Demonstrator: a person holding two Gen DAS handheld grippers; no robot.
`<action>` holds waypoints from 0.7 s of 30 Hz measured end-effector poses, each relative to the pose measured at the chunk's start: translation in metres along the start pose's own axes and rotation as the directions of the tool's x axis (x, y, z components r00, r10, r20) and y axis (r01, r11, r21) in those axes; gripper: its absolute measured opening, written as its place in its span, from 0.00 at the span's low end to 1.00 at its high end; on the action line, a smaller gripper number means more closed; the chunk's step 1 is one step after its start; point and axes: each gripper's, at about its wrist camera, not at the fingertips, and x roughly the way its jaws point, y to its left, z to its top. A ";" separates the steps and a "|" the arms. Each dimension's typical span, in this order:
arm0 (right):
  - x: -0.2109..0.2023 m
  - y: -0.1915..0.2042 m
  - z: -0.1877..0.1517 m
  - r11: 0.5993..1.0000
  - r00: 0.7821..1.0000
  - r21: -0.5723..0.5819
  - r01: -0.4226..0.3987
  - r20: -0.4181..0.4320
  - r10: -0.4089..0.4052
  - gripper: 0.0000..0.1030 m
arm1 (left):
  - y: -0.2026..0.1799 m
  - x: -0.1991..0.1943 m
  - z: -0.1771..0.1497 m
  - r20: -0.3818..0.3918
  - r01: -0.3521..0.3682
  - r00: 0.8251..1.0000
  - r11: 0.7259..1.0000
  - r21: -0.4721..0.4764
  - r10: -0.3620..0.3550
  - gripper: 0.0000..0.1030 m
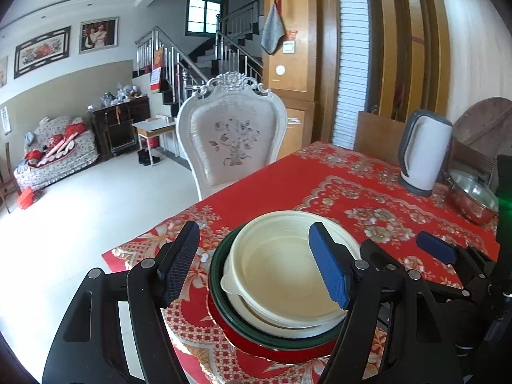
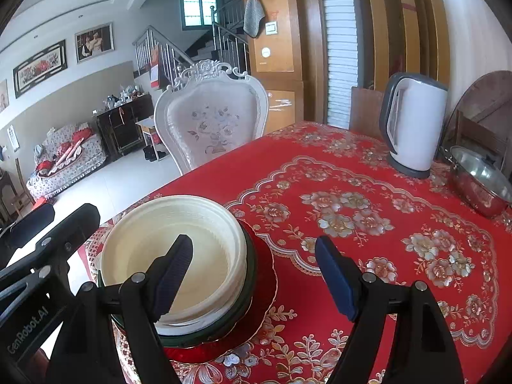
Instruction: Organize plates and bowls
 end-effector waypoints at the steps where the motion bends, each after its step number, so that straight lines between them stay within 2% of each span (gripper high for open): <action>1: -0.001 0.000 0.000 1.000 1.000 -0.001 0.000 0.003 0.000 0.77 | 0.000 0.001 0.001 -0.002 0.011 1.000 1.000 -0.001 -0.011 0.70; 5: -0.002 0.000 0.000 1.000 1.000 -0.003 -0.003 0.008 0.003 0.77 | 0.001 0.001 0.002 -0.001 0.038 0.999 0.999 0.014 -0.038 0.70; 8: -0.002 -0.001 0.000 1.000 1.000 -0.001 -0.001 0.007 0.001 0.77 | -0.001 -0.002 0.001 0.035 -0.023 0.999 0.998 0.062 0.021 0.70; 10: -0.001 -0.001 0.000 1.000 1.000 -0.005 0.000 0.004 0.000 0.77 | -0.002 -0.002 0.000 0.046 -0.040 0.998 0.996 0.085 0.037 0.70; 21: 0.000 0.000 -0.002 1.000 1.000 -0.012 -0.006 -0.002 0.006 0.77 | -0.003 -0.002 -0.001 0.049 -0.010 0.999 0.995 0.097 0.005 0.70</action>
